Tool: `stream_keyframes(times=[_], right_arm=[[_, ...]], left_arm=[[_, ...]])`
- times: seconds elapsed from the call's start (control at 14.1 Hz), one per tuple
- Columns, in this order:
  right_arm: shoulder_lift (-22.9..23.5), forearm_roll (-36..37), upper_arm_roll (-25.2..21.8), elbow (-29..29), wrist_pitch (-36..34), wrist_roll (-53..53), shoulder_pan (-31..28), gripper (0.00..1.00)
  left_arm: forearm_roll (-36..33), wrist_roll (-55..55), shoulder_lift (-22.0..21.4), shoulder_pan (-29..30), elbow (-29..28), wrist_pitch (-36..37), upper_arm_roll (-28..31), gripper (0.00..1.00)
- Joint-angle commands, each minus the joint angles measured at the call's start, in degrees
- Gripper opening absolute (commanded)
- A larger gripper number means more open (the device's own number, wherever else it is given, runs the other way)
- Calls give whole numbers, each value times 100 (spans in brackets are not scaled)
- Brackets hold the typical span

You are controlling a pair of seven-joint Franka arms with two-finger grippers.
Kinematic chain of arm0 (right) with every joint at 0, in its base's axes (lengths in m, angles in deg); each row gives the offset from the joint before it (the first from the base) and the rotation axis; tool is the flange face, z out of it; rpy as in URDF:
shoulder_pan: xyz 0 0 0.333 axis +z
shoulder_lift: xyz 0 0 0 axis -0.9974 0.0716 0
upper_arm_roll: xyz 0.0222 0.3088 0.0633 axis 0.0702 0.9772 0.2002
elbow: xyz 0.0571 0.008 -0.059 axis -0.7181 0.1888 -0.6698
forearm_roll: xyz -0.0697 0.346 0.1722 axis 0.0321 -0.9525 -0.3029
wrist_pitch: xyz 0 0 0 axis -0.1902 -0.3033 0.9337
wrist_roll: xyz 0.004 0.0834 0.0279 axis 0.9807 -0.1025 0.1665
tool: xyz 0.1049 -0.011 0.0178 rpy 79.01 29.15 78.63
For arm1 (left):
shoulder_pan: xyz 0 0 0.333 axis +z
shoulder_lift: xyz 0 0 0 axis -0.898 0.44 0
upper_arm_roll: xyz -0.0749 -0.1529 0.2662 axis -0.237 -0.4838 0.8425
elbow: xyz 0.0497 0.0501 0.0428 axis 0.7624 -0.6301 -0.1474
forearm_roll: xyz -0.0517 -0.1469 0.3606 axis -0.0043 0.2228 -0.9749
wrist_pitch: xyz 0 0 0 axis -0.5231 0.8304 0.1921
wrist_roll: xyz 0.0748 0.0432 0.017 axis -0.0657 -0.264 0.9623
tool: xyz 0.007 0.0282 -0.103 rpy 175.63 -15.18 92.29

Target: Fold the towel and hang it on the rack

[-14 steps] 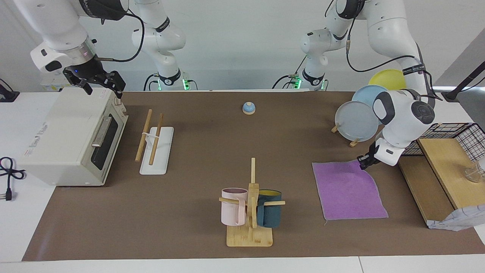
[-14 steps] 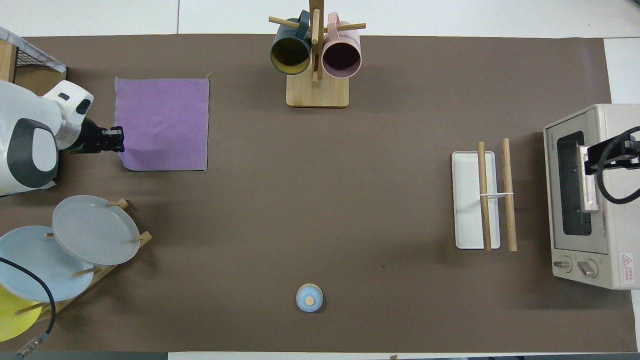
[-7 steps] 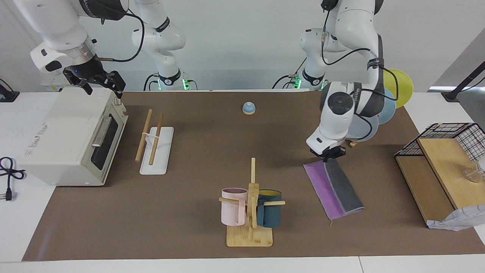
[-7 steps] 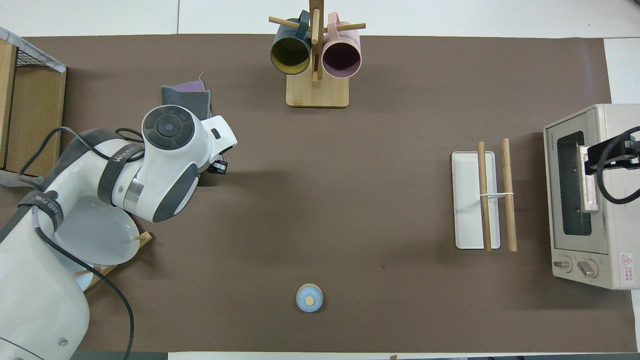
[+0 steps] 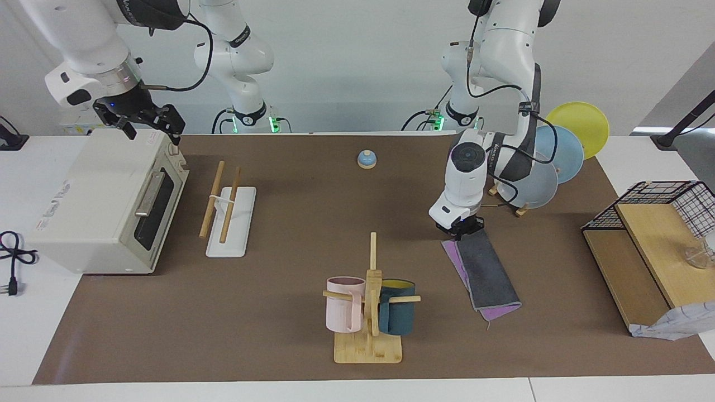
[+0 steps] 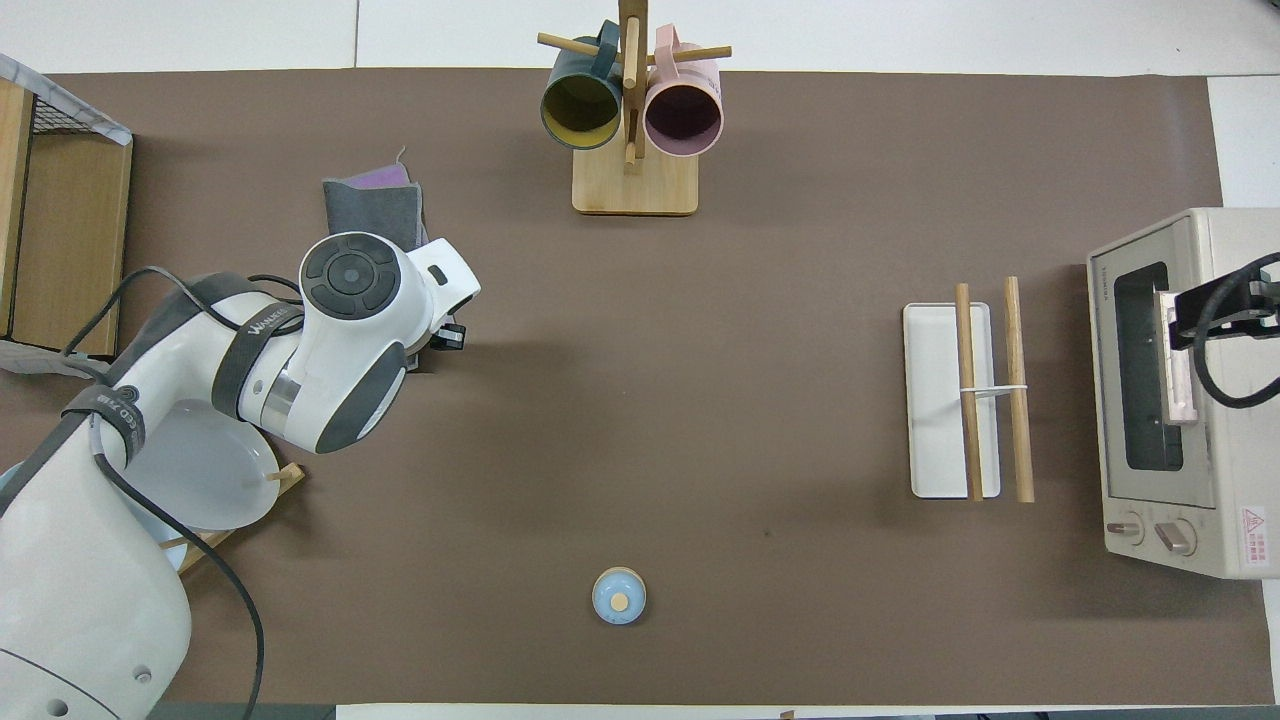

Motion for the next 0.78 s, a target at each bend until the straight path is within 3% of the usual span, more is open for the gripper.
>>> stream_keyframes(times=[0.0, 0.28, 0.71], right_arm=[[-51, -79, 20, 12, -74, -124, -68, 100], [-51, -79, 20, 12, -74, -124, -68, 100], [-51, -79, 20, 12, -74, -124, -68, 100]], left_arm=[[361, 7, -205, 203, 7, 72, 35, 100], [1663, -835, -241, 791, 358, 90, 44, 100], [3614, -2787, -197, 1628, 8, -287, 44, 98]])
